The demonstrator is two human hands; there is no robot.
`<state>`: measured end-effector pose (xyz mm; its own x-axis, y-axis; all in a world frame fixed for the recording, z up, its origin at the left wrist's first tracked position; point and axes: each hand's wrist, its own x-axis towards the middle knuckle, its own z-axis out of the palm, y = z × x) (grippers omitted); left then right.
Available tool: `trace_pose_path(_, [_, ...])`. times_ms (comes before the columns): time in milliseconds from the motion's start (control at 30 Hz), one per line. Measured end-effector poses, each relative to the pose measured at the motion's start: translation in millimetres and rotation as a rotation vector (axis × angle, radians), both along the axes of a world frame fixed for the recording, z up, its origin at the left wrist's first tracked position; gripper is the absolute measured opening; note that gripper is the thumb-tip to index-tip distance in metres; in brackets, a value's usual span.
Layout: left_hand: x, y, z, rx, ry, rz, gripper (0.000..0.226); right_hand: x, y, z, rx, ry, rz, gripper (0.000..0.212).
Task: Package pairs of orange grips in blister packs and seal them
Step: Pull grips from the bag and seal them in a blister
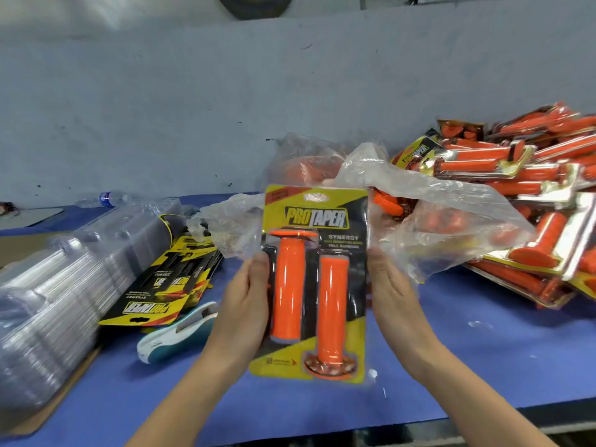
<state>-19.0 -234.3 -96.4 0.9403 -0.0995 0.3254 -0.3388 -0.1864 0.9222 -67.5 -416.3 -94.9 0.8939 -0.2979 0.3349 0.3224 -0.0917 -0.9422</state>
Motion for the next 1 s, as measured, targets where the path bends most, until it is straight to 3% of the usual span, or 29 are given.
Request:
trace_pose_path(133, [-7.9, -11.7, -2.9, -0.261, 0.330, -0.115, 0.054, -3.5, 1.9, 0.0, 0.169, -0.007, 0.001, 0.041])
trace_pose_path(333, [-9.9, -13.4, -5.1, -0.481, 0.567, -0.148, 0.051, -4.2, 0.1, -3.7, 0.372, 0.116, 0.025, 0.041])
trace_pose_path(533, [-9.0, -14.9, -8.2, -0.446, 0.534, -0.139, 0.053, 0.6, -1.5, -12.4, 0.375, 0.173, 0.004, 0.048])
trace_pose_path(633, [-5.2, -13.5, -10.9, -0.329, 0.401, -0.055, 0.052, 1.3, -4.7, -13.9, 0.289, 0.119, -0.023, 0.048])
trace_pose_path(767, [-3.7, -8.1, -16.8, -0.131, 0.236, -0.052, 0.066, -1.9, -11.2, -14.3, 0.214, 0.030, -0.098, 0.051])
trace_pose_path(1000, [2.0, -5.5, -11.5, -0.207, 0.120, -0.152, 0.047, -4.7, -15.7, -12.7, 0.114, -0.015, -0.067, 0.048])
